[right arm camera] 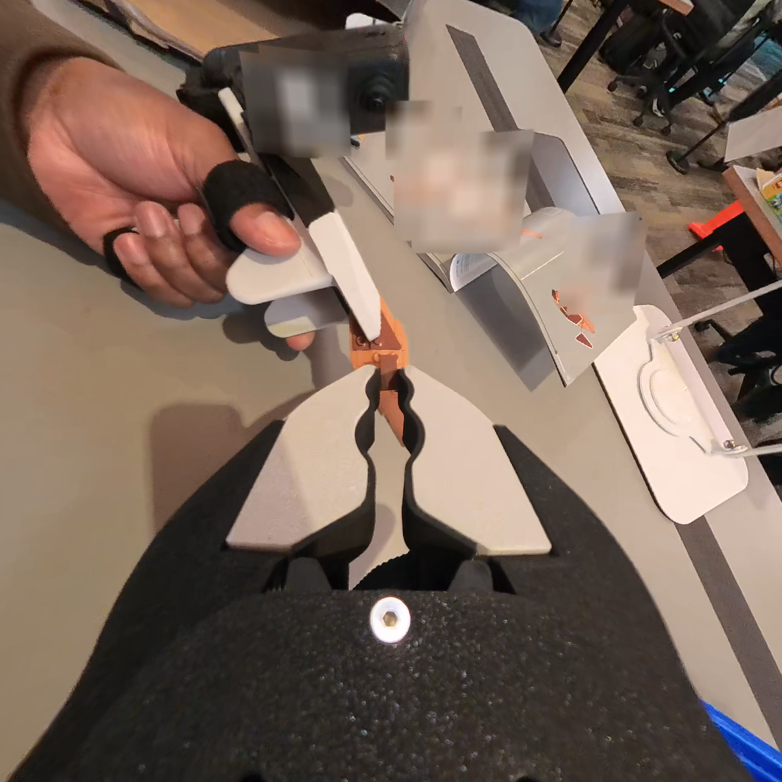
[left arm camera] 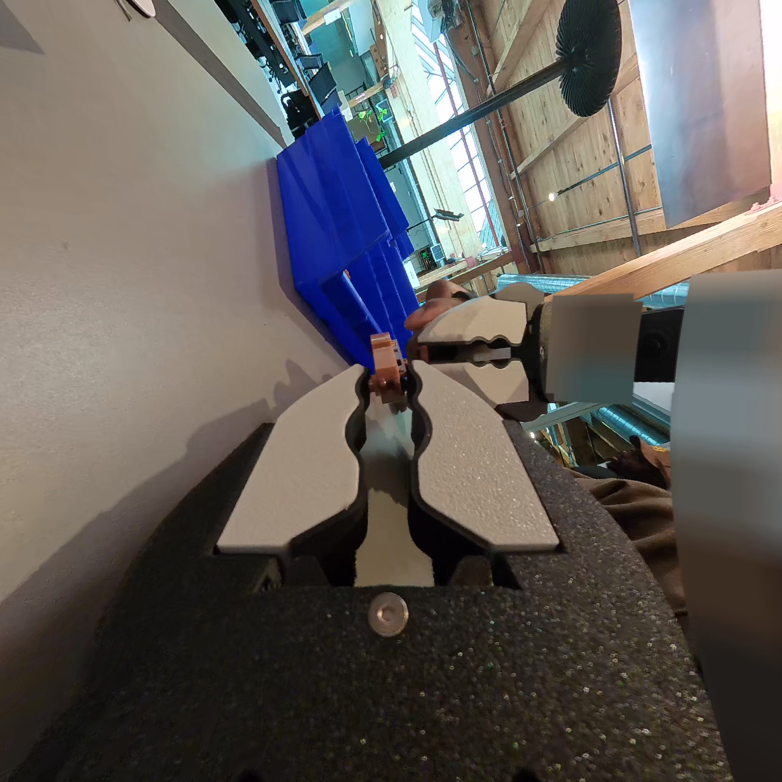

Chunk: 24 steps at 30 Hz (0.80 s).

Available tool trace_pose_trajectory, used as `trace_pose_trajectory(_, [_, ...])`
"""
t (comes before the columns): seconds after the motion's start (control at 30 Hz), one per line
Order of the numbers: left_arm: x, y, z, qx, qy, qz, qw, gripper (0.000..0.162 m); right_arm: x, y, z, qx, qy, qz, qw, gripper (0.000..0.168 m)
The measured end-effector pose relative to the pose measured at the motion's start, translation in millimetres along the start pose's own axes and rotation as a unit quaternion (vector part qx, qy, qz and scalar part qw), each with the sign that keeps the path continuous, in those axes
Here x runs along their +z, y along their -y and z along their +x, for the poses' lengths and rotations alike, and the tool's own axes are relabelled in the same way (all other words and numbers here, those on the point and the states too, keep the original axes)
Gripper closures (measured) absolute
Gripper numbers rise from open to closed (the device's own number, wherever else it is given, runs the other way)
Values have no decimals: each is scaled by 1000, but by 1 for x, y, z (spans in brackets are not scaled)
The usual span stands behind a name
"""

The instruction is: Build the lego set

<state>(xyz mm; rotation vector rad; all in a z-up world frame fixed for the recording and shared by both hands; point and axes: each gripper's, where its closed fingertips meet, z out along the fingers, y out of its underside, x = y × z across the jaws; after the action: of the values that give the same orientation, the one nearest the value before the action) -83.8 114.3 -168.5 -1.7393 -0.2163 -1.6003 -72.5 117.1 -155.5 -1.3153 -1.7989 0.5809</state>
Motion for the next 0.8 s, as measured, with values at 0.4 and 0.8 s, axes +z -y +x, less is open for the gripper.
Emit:
trace_pose_trajectory(0.4, [4,-5,5,-12,-14,1,1000,145,3,-5,-1,10,-1,-21,1000,161])
trace_pose_trajectory(0.8, [4,-7,5,-16,-19,-1,1000,145,5,-5,-2,12,0,-18,1000,153])
